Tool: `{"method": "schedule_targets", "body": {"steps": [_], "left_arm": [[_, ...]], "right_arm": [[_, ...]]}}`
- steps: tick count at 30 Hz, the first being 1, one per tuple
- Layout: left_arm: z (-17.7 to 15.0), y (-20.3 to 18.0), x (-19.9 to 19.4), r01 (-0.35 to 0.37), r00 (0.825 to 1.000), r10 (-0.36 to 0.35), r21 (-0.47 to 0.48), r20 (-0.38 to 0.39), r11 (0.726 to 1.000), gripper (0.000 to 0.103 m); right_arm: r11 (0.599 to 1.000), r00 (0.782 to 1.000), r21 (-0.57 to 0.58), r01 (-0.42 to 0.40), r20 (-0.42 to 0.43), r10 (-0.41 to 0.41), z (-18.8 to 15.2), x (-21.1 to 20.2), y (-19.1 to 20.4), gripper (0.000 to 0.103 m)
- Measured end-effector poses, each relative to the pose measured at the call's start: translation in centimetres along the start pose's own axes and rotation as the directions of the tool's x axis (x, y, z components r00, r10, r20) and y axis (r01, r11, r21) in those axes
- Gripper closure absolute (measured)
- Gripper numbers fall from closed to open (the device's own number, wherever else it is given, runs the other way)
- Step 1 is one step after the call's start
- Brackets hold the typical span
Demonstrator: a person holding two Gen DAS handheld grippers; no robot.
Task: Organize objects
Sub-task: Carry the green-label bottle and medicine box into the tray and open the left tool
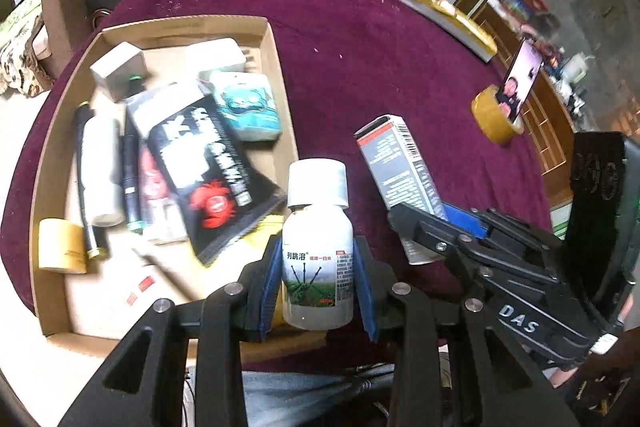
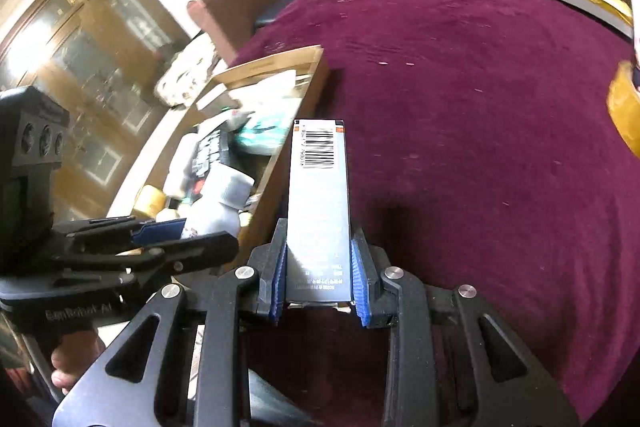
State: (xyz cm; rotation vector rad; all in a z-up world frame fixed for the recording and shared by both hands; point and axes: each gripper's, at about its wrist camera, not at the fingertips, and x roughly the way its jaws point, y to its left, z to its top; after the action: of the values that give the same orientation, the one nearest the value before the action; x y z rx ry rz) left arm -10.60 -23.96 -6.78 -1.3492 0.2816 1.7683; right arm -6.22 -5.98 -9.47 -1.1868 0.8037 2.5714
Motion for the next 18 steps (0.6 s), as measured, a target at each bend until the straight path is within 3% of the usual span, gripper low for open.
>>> {"method": "schedule_targets", "body": {"steps": [5, 13, 16, 18], "left_arm": [[0.1, 1.5, -2.1, -0.049, 0.997, 0.05, -0.026, 0.053, 0.998, 0.069], [2.2, 6.0, -4.2, -0.065, 0.991, 0.076, -0.1, 0.106, 0.993, 0.069], [3.3, 7.9, -4.7, -0.036, 0.992, 0.053, -0.143, 0.116, 0.989, 0.069], [3.9, 8.5, -5.2, -0.079, 0.984, 0.1, -0.141, 0.145, 0.987, 0.069]], "right_arm": [[0.996, 1.0, -0.083, 0.012, 0.007, -0.012, 0.6, 0.2, 2.8, 0.076], [0.992, 1.0, -0.127, -0.006, -0.008, 0.005, 2.5, 1.6, 4.9, 0.076], [0.991, 1.0, -0.134, -0.015, -0.024, 0.012, 3.5, 2.9, 5.1, 0.076], [0.99, 0.999, -0.14, -0.011, -0.031, 0.007, 4.1, 3.5, 5.2, 0.076]]}}
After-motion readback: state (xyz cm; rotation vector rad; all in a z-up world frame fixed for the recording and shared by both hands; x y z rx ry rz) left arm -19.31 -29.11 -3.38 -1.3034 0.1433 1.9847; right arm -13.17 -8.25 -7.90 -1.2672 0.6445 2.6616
